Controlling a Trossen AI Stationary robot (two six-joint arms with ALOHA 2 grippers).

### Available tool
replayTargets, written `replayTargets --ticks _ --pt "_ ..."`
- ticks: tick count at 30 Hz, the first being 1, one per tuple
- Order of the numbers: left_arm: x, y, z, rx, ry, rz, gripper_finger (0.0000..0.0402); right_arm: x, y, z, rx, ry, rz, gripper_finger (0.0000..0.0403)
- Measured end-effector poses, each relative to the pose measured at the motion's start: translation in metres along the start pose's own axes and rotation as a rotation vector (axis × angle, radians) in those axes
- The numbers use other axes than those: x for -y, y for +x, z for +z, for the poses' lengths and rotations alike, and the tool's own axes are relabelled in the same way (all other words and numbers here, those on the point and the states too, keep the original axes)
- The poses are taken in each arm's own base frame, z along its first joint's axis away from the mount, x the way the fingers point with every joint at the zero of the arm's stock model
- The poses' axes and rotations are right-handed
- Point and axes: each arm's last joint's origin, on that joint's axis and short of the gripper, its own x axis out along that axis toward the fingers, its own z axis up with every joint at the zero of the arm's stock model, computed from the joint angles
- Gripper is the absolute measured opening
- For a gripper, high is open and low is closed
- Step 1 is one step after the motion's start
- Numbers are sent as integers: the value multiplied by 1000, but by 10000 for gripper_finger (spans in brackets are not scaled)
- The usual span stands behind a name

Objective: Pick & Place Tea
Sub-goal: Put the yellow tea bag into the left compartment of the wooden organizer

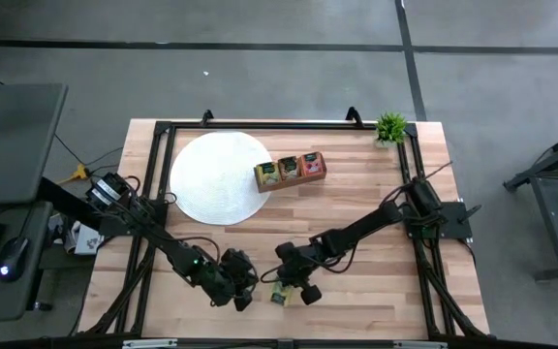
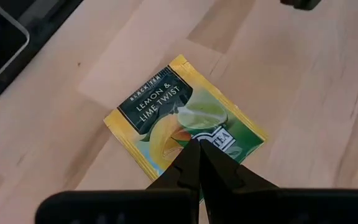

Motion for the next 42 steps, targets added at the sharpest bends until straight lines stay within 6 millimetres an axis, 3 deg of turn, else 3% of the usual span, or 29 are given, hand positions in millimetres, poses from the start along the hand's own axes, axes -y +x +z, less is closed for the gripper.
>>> replayTargets --ticks 13,22,32,42 --pt "-3 0 -2 -35 15 23 21 17 1 -2 66 506 -270 0" --pt "-13 -1 -6 -35 -117 130 21 22 -1 -5 150 802 -450 0" --pt "-23 2 2 67 -355 213 21 21 0 -6 196 857 -520 0" --pt "-42 19 30 -108 -444 205 21 22 0 -6 198 857 -520 0"
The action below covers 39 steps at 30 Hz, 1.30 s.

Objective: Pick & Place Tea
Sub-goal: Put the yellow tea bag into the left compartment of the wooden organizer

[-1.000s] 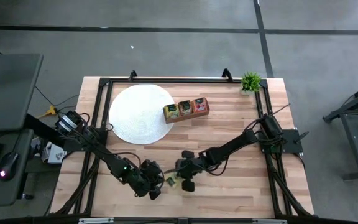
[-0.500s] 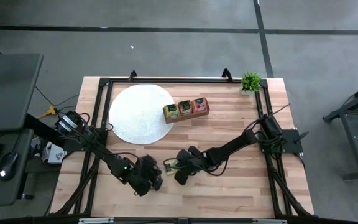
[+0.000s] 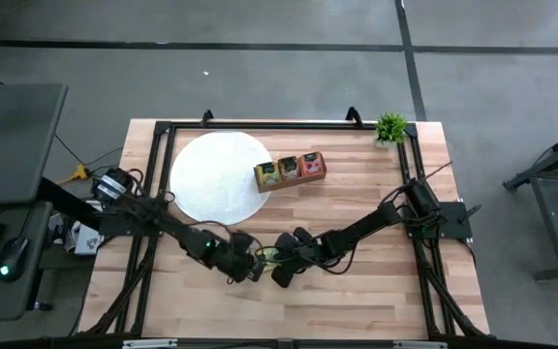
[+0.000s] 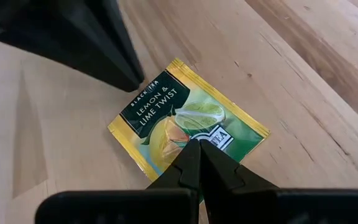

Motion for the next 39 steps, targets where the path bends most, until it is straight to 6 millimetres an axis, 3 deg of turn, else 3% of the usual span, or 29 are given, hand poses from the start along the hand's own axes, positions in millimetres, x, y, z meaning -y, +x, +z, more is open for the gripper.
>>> replayTargets --ticks 7,16,20,28,36,39 --pt "-1 3 9 -16 -11 10 38 0 0 0 -5 -4 7 0" --pt "-2 2 8 -29 -88 14 164 -1 0 0 -8 -7 12 0" --pt "-2 7 7 -19 -115 6 195 -1 0 0 -8 -7 16 0" --pt "0 26 1 9 -181 -56 199 -1 0 0 -10 -24 23 0" --pt "-1 28 1 34 -191 -50 198 -2 0 0 -20 -46 41 0" --pt "-1 28 1 34 -189 -45 179 -2 0 0 -20 -48 41 0"
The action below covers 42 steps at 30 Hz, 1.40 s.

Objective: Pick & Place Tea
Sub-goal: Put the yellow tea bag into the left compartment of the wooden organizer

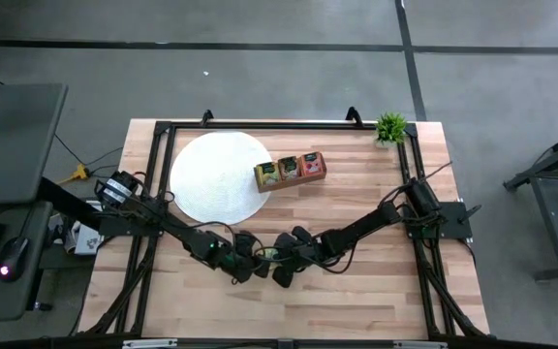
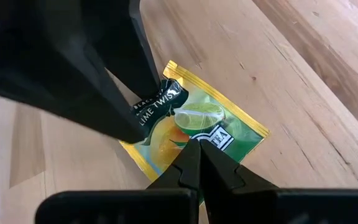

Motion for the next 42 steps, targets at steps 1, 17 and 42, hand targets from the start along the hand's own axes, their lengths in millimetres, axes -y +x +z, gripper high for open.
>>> replayTargets --ticks 1,17,42 --pt "0 0 0 0 1 2 168 0 0 0 0 0 0 0" --pt "-3 1 0 8 97 24 4 -2 -1 1 -13 -8 36 0" --pt "6 -10 18 4 505 67 0 15 -173 70 38 -198 -26 10"
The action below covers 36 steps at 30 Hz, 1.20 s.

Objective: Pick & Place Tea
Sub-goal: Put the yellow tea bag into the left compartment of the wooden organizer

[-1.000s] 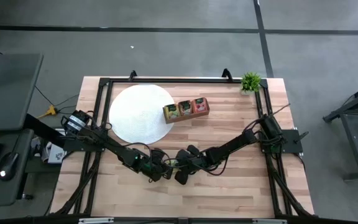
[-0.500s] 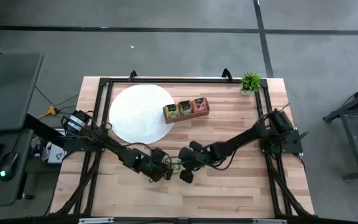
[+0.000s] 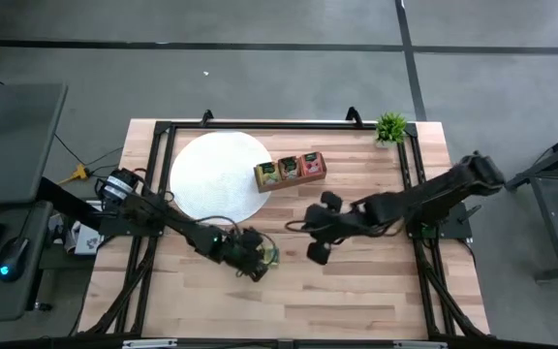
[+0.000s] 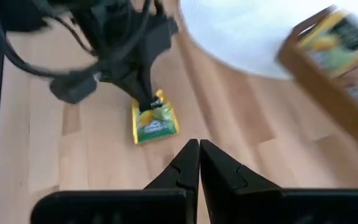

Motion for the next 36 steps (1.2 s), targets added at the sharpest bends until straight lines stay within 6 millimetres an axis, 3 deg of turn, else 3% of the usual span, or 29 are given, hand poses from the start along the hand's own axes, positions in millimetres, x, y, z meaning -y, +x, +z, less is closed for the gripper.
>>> replayTargets --ticks 9,16,24,31,36 --pt "13 -11 63 -90 456 69 0 21 -50 6 83 -14 -129 3" --pt "21 -45 127 -139 783 208 0 28 -57 -2 19 15 -187 8" --pt "-5 -80 188 -225 1008 450 0 36 -61 -18 -135 61 -258 3" --pt "-43 -76 225 -287 1103 524 0 40 -69 -24 -173 127 -293 8" --pt "-64 -70 241 -342 1187 559 0 39 -70 -24 -162 161 -301 2"
